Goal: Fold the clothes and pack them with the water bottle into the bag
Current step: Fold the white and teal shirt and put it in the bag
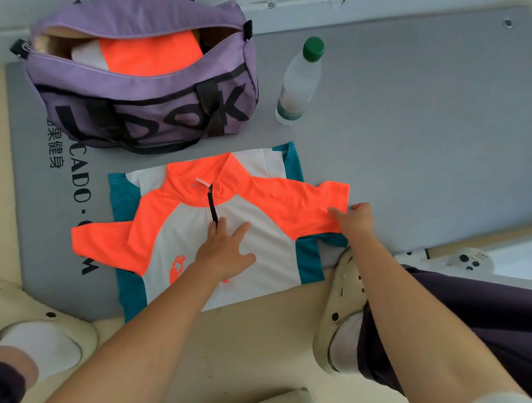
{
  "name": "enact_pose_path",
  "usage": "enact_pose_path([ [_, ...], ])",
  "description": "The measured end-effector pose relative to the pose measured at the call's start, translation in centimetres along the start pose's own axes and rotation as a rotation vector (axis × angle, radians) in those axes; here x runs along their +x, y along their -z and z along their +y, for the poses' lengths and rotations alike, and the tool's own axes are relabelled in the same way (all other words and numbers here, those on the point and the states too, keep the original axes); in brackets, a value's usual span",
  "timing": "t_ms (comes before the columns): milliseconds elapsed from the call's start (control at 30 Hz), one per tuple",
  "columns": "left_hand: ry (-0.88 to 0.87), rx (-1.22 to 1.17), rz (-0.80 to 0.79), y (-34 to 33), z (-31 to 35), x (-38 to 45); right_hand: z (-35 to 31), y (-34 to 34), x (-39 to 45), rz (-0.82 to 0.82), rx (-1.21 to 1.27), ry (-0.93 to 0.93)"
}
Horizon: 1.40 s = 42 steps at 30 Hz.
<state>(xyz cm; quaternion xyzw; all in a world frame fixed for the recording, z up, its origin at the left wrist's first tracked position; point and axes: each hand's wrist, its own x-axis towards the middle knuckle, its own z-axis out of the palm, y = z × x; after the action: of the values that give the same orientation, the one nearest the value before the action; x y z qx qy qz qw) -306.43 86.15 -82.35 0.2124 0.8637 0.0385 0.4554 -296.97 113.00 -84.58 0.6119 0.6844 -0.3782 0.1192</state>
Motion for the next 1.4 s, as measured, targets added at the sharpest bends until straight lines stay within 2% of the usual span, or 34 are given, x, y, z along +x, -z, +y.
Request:
enact_pose_path([
  [167,0.01,-0.02,-0.001,0.1,0.1,0.2,-0.2,0.2,1.2,-0.166,-0.07,-0.039],
  [233,0.011,-0.025,0.003,0.1,0.1,0.2,-0.3,0.7,1.4,-0.151,-0.066,0.006],
  [333,0.008,-0.05,0.012,0.1,0.0,0.2,-0.2,1.3,1.5,-0.067,0.089,0.116],
  [400,0.003,-0.079,0.03,0.0,-0.1,0.1,-0.3,1.7,1.6,-0.09,0.207,0.058],
  [500,-0.008,-0.115,0.047,-0.3,-0.5,-0.1,-0.7,1.9,1.6,-0.205,0.412,-0.129],
  [600,-0.016,-0.122,0.023,-0.6,-0.6,-0.2,-1.1,2.3,1.2,-0.355,0.505,-0.301],
  [667,-0.017,-0.146,0.016,-0.5,-0.7,-0.1,-1.3,2.3,0.9,-0.383,0.506,-0.329],
  [733,-0.011,-0.243,0.023,0.1,-0.6,0.1,-1.5,2.1,0.8,-0.235,0.43,-0.227],
  [833,-0.01,-0.493,0.124,1.5,-0.1,0.3,-2.9,1.4,-1.0,-0.011,0.275,0.055],
  [900,0.04,-0.808,0.154,2.0,0.7,0.1,-4.6,0.0,-3.6,0.028,0.111,0.195],
  [933,0.072,-1.007,0.108,2.2,1.1,-0.2,-5.5,-1.0,-5.2,0.001,0.037,0.26],
  [967,0.09,-1.207,0.03,2.1,1.4,-0.4,-6.4,-1.9,-6.8,-0.087,-0.009,0.315],
  [1033,0.068,-1.528,-0.11,1.7,1.5,-0.8,-7.9,-3.5,-9.9,-0.484,-0.001,0.328],
  [1100,0.044,-1.645,-0.163,1.0,0.9,-0.8,-8.8,-4.3,-11.5,-0.889,-0.009,0.269],
  [1133,0.058,-1.637,-0.151,0.6,0.5,-0.7,-9.0,-4.3,-11.5,-0.955,-0.027,0.275],
  [1167,0.091,-1.595,-0.125,0.3,0.2,-0.6,-9.2,-4.2,-11.1,-0.917,-0.043,0.302],
  [1300,0.252,-1.49,-0.07,-0.9,-0.9,0.6,-8.8,-3.3,-7.2,-0.398,-0.146,0.462],
  [1333,0.263,-1.478,-0.063,-1.2,-0.9,0.9,-8.6,-3.2,-6.3,-0.328,-0.167,0.515],
  [1400,0.264,-1.44,-0.029,-1.2,-0.7,1.5,-8.5,-3.5,-4.7,-0.293,-0.201,0.591],
])
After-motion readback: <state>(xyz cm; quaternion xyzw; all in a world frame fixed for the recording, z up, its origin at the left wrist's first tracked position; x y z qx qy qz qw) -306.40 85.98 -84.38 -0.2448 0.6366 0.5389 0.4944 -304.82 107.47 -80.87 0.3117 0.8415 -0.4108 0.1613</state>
